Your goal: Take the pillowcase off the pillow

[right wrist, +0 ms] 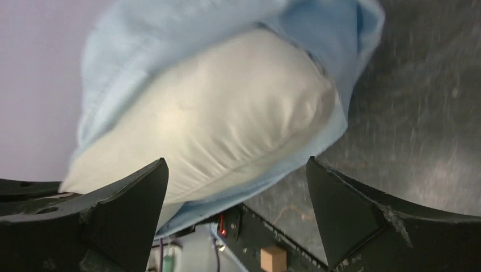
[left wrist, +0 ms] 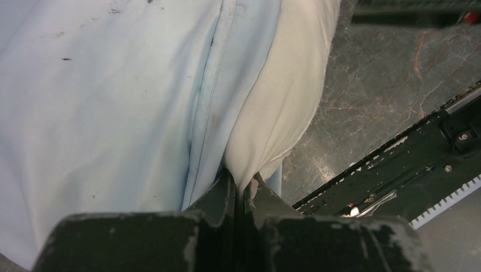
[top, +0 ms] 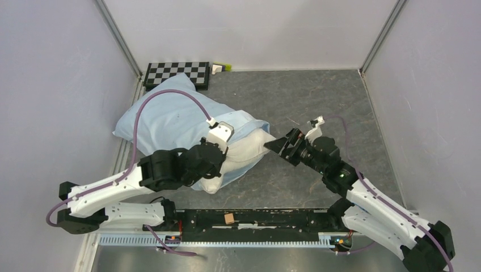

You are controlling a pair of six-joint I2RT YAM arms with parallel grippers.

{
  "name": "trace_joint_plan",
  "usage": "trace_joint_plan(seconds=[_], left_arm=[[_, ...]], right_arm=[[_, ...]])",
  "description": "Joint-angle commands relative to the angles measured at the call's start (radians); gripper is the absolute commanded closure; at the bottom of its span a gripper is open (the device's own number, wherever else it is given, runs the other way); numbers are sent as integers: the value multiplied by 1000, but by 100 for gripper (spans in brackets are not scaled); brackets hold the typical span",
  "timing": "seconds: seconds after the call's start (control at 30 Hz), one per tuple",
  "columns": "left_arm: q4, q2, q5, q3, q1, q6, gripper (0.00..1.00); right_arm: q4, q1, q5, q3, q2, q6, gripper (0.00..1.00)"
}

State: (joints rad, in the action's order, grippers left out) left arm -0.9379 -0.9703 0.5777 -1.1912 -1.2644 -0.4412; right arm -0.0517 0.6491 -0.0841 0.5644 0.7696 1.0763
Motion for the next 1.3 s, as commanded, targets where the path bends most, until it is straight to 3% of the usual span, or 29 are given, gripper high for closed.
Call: trace_joint_plan(seconds=[0.0, 0.27, 0.47, 0.6, 0.77, 0.93, 1.0, 1.17, 1.23, 1.27], left_arm=[[193, -31, -22, -16, 0, 2, 98], [269, -87, -99, 7, -2, 4, 98], [303, -120, -131, 18, -1, -7, 98], [345, -125, -185, 23, -1, 1, 98], [419, -129, -339, 45, -2, 31, 98], [486, -120, -487, 67, -2, 41, 98], [496, -127, -558, 68, -2, 54, 98], [501, -101, -588, 74, -2, 56, 97], [485, -75, -542, 80, -2, 51, 88], [472, -62, -511, 80, -2, 46, 75]], right_arm=[[241, 47, -117, -152, 31, 317, 2], [496, 148, 4, -262, 55, 436, 2], [805, 182, 131, -443, 25, 522, 2], [702, 187, 104, -383, 65, 522, 2], [863, 194, 111, -382, 155, 546, 2], [899, 196, 87, -343, 269, 547, 2], [909, 197, 87, -331, 309, 537, 18], [929, 198, 53, -330, 347, 510, 98], [952, 196, 61, -350, 340, 509, 100], [968, 197, 71, -363, 330, 498, 100]])
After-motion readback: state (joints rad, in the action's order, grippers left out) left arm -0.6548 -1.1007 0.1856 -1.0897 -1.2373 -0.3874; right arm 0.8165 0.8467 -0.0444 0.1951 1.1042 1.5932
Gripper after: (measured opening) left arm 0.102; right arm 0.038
